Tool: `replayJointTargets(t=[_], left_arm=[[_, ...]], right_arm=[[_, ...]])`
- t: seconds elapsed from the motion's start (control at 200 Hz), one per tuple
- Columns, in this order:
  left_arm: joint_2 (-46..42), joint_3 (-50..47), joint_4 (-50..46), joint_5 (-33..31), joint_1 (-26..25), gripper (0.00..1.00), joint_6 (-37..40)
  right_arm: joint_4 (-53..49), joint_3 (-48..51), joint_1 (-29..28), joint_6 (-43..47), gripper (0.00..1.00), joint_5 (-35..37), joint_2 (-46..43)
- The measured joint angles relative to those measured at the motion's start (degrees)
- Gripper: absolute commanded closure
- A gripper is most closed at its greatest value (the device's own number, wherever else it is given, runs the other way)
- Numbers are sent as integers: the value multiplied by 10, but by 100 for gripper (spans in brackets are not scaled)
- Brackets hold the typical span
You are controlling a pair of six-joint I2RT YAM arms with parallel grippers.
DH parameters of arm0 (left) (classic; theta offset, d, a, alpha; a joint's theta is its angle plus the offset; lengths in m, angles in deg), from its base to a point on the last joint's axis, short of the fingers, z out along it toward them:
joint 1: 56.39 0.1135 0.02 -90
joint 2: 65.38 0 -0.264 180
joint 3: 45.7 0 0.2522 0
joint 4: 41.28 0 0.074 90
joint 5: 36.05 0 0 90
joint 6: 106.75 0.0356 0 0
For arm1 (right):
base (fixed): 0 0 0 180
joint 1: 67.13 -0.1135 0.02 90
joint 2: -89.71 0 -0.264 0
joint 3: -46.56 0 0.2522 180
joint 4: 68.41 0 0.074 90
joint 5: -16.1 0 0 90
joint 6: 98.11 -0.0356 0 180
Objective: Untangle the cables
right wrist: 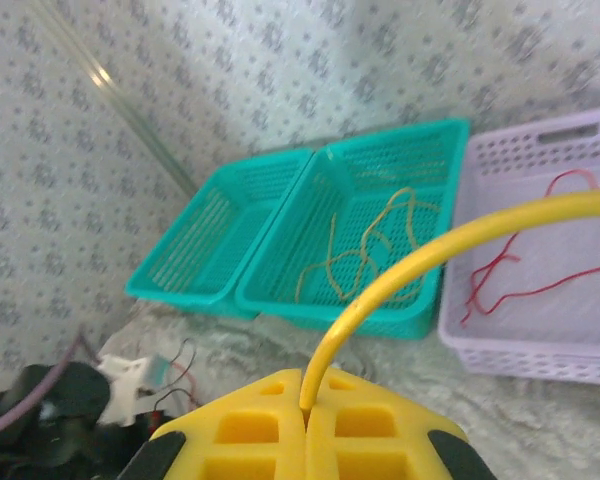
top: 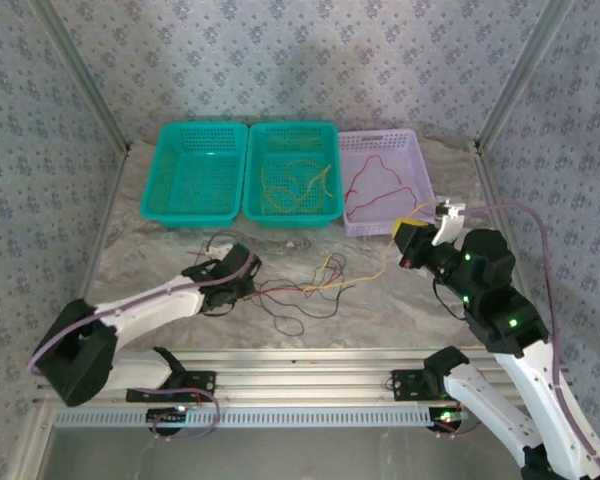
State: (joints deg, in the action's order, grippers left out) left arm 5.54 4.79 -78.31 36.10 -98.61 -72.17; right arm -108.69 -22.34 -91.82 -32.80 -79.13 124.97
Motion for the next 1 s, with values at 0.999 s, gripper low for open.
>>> replayJointTargets(t=[0.999], left_arm=[[-238, 203, -259, 10, 259, 100, 174]], right_arm=[[-63, -65, 116, -34, 100, 68, -15]])
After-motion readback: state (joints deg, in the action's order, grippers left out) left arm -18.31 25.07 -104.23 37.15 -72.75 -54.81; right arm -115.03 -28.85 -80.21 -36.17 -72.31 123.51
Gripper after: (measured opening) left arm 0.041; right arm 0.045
